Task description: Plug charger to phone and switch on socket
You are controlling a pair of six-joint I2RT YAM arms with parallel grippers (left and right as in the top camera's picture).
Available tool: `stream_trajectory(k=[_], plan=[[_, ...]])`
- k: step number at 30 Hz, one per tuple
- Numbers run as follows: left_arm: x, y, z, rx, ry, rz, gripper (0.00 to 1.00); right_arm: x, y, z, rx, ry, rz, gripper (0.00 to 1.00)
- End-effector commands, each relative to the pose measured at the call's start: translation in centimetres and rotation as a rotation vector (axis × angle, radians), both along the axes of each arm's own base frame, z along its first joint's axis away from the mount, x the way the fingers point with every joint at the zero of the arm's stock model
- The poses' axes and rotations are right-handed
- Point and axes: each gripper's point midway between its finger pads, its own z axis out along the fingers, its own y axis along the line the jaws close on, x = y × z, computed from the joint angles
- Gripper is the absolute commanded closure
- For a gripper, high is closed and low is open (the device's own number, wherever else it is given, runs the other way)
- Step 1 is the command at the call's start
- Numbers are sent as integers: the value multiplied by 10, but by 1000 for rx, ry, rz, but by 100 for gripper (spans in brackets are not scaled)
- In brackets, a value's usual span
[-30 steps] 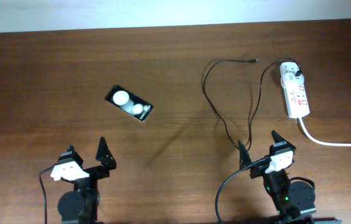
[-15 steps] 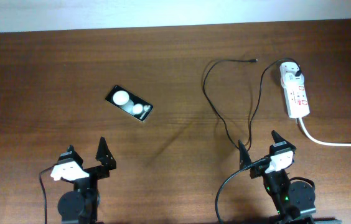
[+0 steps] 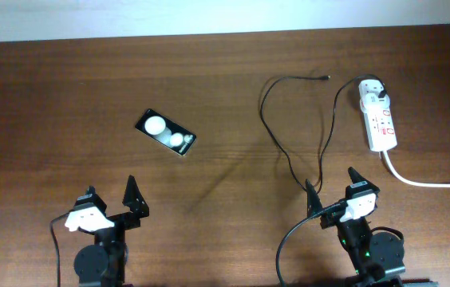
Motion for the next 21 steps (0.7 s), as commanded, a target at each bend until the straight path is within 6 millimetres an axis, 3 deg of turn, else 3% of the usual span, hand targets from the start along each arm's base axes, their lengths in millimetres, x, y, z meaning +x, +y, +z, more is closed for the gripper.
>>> stream_trajectory(k=[1,18,21], plan=[[-1,4,1,-8,-10,22,1,0,-3,-2,3,0,-15,1],[-1,4,1,-8,-11,22,1,0,-3,-2,3,0,-15,1],[1,-4,17,-8,-76,-27,1,0,-3,-2,3,0,-15,1]])
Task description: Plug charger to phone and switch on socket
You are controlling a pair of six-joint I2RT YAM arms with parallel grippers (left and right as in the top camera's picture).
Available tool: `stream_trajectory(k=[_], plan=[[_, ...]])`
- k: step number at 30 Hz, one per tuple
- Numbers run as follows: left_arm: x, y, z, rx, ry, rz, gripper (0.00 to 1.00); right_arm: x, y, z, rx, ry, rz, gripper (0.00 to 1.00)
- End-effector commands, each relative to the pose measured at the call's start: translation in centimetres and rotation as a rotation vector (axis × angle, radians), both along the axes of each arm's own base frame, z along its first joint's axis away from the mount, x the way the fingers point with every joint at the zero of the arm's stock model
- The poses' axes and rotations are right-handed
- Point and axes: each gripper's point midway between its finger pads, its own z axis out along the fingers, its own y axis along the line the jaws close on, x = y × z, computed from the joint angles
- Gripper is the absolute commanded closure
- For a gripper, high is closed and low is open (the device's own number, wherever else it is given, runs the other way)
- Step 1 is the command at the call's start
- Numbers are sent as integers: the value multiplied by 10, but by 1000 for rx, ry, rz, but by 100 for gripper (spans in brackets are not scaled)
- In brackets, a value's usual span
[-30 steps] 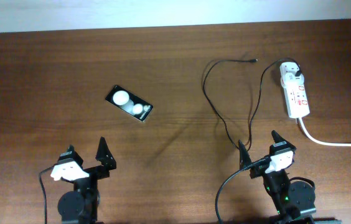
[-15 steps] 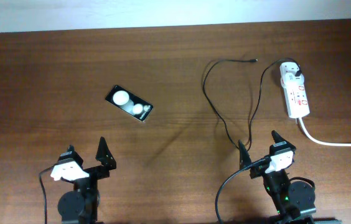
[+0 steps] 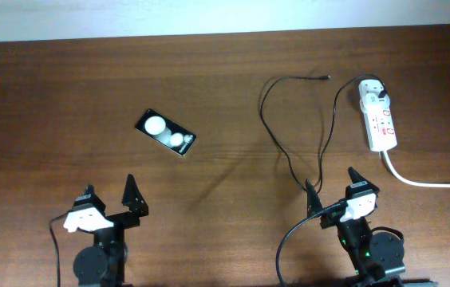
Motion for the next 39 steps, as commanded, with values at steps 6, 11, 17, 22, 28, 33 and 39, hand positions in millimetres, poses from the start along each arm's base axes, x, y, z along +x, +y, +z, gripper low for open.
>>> stream_trajectory(k=[6,11,17,22,28,33,39], plan=[[-3,-18,38,-4,-111,-104,1,0,-3,-2,4,-1,-15,1],[-13,-18,69,-7,-79,-104,1,0,-3,-2,4,-1,-15,1],[-13,-25,96,-13,-31,-145,1,0,-3,-2,4,1,-15,1],[3,-25,98,-29,118,-149,1,0,-3,-2,4,1,-15,1],[18,-35,89,-3,349,-217,1,0,-3,-2,4,0,-15,1],[16,-35,91,2,470,-225,1,0,-3,-2,4,1,-15,1],[16,-35,85,-9,540,-226,1,0,-3,-2,4,1,-15,1]])
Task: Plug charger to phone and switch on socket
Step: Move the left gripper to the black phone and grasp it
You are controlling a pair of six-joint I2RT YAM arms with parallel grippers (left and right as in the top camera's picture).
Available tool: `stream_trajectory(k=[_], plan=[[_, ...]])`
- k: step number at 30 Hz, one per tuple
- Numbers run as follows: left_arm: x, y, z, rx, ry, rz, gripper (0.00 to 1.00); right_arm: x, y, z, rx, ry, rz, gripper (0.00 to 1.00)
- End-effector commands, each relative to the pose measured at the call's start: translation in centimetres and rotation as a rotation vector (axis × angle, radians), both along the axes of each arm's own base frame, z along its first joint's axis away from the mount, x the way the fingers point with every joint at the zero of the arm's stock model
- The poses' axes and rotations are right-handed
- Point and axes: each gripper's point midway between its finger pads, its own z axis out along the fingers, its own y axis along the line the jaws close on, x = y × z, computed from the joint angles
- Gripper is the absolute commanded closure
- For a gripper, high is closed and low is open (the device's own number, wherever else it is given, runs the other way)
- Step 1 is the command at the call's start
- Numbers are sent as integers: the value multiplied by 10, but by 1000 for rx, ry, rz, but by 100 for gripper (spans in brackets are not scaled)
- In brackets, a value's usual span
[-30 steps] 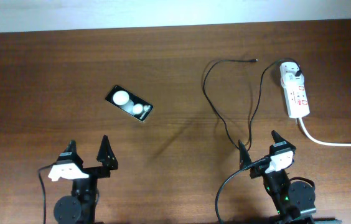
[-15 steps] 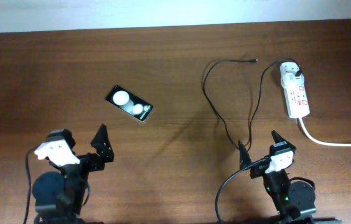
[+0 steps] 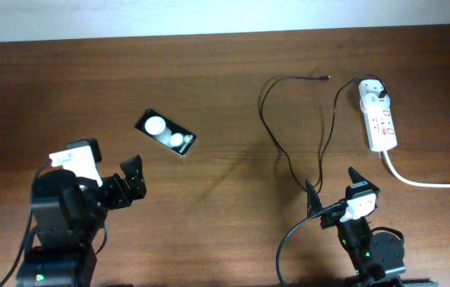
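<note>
The black phone [image 3: 165, 133] lies flat and at an angle on the left half of the table, with glare spots on its screen. A thin black charger cable [image 3: 277, 135] runs from the adapter in the white power strip [image 3: 378, 119] at the far right, and its free plug end [image 3: 325, 77] lies near the back. My left gripper [image 3: 125, 182] is open, raised near and to the left of the phone and pointing toward it. Close to the front edge, my right gripper [image 3: 333, 190] stands open and empty, just short of the cable's nearest loop.
The power strip's thick white cord [image 3: 428, 183] runs off the right edge. The brown wooden table [image 3: 225, 199] meets a pale wall at the back. Both arm bases stand at the front edge.
My left arm has risen and reached forward from its rest at the front edge, so its gripper is now closer to the phone. The right arm, phone, cable and strip are unchanged.
At both earlier moments the two arms rested at the front edge with grippers open, while the phone, cable and strip lay untouched. Only the left arm has moved by now, up and toward the phone.
</note>
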Motion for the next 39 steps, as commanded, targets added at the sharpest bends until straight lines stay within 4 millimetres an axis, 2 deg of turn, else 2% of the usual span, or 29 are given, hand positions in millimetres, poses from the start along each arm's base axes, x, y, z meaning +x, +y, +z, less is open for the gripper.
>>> stream_trajectory(k=[1,3,5,8,11,14,17,20,22,24,25,27,28,29,30,31,35,38,39], plan=[[2,-1,2,8,14,-15,1,1,-3,-2,3,1,-15,1],[5,-10,0,40,23,-72,1,1,-3,-2,3,1,-15,1],[11,-28,2,58,41,-143,1,1,-3,-2,3,2,-15,1],[21,-51,-7,107,127,-210,1,1,-3,-2,3,1,-15,1],[21,-83,-32,93,230,-329,1,1,-3,-2,3,2,-15,1],[11,-92,-56,64,350,-375,1,1,-3,-2,3,2,-15,1],[3,-105,-65,5,409,-435,1,1,-3,-2,3,1,-15,1],[7,-100,-72,-25,450,-351,1,1,-3,-2,3,2,-15,1],[21,-71,-71,4,448,-111,1,1,-3,-2,3,2,-15,1],[33,-62,-64,32,453,-33,1,1,-3,-2,3,2,-15,1],[48,-56,-58,58,478,26,1,1,-3,-2,3,1,-15,1],[70,-62,-50,48,517,56,1,1,-3,-2,3,2,-15,1],[88,-67,-51,20,555,104,1,1,-3,-2,3,1,-15,1],[108,-72,-57,-11,581,149,1,1,-3,-2,3,2,-15,1],[115,-75,-67,-27,604,172,1,1,-3,-2,3,2,-15,1],[117,-76,-86,-37,657,210,1,1,-3,-2,3,2,-15,1],[135,-81,-126,-26,708,221,1,1,-3,-2,3,2,-15,1],[143,-84,-148,-21,732,227,1,1,-3,-2,3,2,-15,1],[143,-83,-158,-73,754,317,1,1,-3,-2,3,2,-15,2]])
